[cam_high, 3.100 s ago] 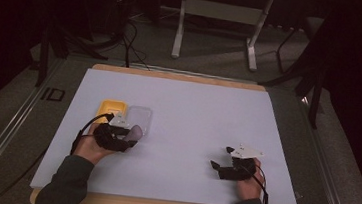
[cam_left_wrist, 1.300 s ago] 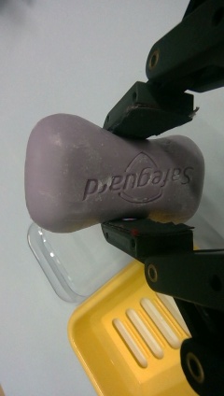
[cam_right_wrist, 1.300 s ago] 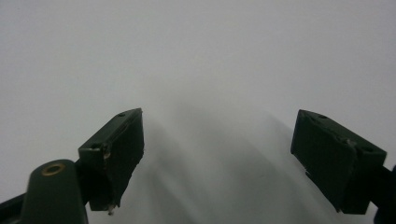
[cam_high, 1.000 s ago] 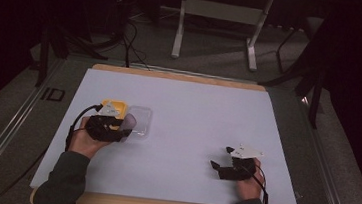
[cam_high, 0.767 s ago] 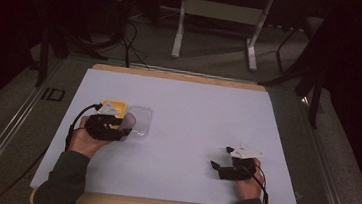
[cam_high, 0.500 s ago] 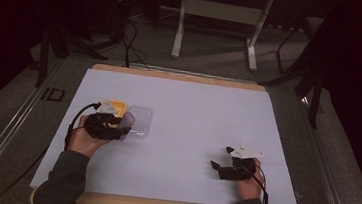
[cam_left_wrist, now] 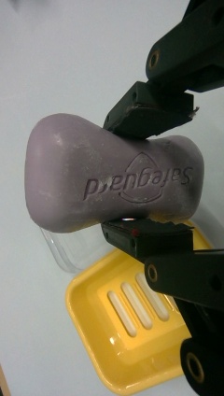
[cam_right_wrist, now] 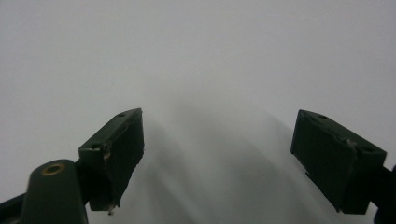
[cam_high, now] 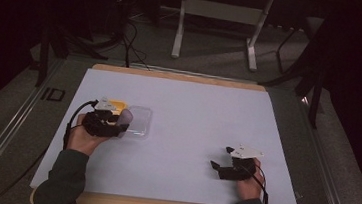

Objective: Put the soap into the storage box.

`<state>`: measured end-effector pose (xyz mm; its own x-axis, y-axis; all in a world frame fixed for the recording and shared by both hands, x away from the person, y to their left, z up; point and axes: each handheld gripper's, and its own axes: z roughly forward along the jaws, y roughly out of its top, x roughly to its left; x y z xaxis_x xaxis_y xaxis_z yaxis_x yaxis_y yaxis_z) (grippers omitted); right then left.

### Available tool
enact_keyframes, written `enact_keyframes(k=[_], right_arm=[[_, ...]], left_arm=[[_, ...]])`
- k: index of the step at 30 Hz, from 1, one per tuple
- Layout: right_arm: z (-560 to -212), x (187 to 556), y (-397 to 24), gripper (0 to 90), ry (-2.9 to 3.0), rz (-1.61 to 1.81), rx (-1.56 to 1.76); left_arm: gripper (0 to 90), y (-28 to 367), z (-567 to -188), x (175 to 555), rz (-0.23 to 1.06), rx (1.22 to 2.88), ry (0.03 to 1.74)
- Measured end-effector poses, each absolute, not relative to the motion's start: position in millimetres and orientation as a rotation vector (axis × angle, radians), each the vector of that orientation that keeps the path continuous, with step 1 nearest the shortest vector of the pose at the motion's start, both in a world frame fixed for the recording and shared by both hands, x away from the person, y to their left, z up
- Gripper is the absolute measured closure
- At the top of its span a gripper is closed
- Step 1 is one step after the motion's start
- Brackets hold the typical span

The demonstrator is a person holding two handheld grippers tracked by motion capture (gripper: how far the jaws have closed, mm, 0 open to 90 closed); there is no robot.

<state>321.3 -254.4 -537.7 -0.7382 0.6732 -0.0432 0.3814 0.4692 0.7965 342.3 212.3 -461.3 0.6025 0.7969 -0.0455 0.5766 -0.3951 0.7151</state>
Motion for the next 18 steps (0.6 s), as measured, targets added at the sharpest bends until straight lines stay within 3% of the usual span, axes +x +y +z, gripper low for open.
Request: enact_keyframes(k=[18], right_arm=[[-537.8, 321.5, -254.0, 16.8, 2.371, 1.147, 0.889]], left_arm=[[50.0, 220.2, -460.5, 347.0, 0.422, 2.069, 1.185]])
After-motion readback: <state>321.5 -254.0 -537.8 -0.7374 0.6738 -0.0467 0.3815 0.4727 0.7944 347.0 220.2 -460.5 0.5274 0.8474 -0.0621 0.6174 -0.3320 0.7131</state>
